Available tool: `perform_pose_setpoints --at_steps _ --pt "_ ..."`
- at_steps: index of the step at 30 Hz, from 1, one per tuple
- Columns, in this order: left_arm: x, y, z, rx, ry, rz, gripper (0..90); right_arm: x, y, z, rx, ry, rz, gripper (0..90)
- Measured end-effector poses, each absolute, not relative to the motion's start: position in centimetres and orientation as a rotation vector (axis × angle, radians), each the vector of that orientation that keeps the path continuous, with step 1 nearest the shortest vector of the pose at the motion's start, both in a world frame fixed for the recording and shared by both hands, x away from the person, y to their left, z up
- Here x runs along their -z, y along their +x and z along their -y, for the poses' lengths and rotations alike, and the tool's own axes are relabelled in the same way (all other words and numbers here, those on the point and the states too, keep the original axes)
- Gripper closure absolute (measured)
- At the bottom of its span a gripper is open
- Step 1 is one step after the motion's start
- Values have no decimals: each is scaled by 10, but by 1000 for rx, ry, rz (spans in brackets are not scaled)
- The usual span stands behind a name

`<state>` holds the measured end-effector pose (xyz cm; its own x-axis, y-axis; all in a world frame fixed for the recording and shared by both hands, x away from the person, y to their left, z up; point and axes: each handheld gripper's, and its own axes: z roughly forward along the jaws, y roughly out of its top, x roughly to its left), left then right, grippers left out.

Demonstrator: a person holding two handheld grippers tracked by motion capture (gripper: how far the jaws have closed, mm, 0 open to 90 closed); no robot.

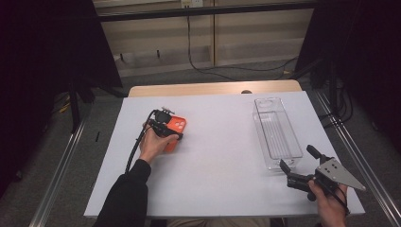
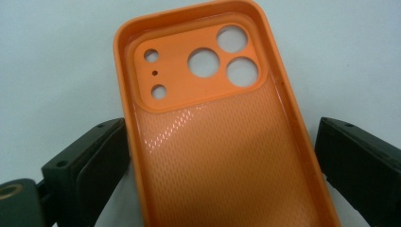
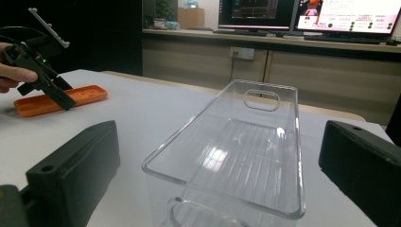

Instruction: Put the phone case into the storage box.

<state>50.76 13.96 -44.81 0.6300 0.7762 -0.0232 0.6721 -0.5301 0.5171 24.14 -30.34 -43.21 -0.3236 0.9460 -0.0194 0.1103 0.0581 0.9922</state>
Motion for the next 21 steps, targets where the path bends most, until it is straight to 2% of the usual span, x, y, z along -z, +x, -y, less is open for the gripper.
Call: perform_pose_setpoints --at_steps 15,21 --pt "449 505 -140 -307 2350 -1149 58 432 241 303 -1355 1093 -1560 0" --pt "447 504 -138 -304 2352 -1178 110 432 241 303 -1357 1092 -1561 0"
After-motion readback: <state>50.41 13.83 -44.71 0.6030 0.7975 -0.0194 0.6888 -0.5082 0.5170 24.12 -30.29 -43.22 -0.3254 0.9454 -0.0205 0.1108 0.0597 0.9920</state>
